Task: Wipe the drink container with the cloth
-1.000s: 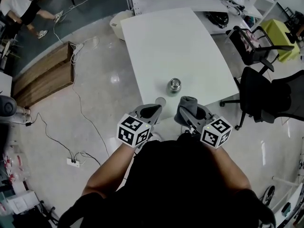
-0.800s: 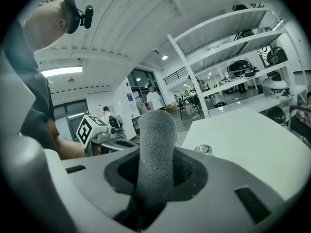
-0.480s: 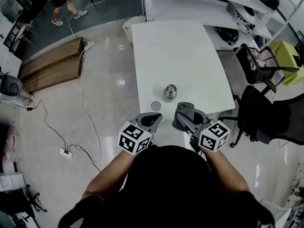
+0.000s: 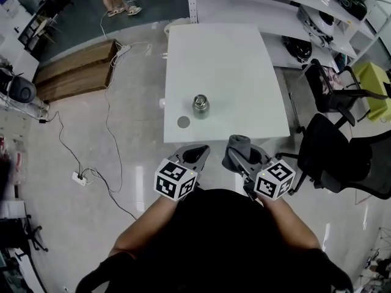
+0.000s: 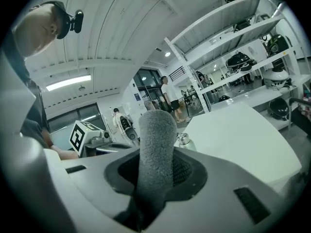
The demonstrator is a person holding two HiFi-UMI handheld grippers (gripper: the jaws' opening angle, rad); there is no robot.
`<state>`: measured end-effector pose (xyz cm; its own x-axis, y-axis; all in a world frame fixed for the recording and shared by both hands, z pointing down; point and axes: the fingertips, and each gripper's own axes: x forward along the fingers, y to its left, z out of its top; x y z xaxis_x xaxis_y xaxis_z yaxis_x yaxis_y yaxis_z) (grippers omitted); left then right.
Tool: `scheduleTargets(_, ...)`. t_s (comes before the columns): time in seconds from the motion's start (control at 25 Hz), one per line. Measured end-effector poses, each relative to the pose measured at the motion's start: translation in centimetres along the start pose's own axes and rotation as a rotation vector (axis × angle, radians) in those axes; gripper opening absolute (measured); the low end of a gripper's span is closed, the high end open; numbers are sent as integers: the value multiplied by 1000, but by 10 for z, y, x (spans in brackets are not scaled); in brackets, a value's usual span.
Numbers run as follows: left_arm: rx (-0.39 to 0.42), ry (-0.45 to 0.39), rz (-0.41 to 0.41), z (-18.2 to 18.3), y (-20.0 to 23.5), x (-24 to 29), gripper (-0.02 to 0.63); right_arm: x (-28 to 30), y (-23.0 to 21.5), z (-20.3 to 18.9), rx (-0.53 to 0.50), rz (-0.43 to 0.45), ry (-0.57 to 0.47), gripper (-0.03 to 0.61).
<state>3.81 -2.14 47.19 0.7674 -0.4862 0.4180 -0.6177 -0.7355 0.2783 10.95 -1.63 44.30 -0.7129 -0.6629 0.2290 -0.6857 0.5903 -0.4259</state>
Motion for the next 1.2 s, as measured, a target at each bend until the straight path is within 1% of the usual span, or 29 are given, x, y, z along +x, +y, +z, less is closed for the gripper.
scheduleTargets(0.24,-38,-41,88,-11,-38,-11,17,-43,-4,-13,-3,33,19,110)
scheduleTargets(0.4,-93,-78,148,-23,-50,-25,17,-55,6,-21,-13,74,30,110)
scheduleTargets(0.48,-102,-79,160,-29,-55,-32,17,-56,14,-25,-17,91,36,110)
scheduleTargets(0.64,-75,-64,158,-32,-59,-45,17,-52,30,-29,-28,119,41,110)
scheduleTargets(0.76,-66,-59,156,-29,-54,-50,17,-48,37,-27,-32,119,40,110)
scheduleTargets(1.0,-23,-37,112,-16,-45,-61,17,-36,49,-20,-24,84,16,110)
scheduleTargets(1.2,0,-25,80,-14,-32,-68,17,-24,53,-18,-29,39,-3,110)
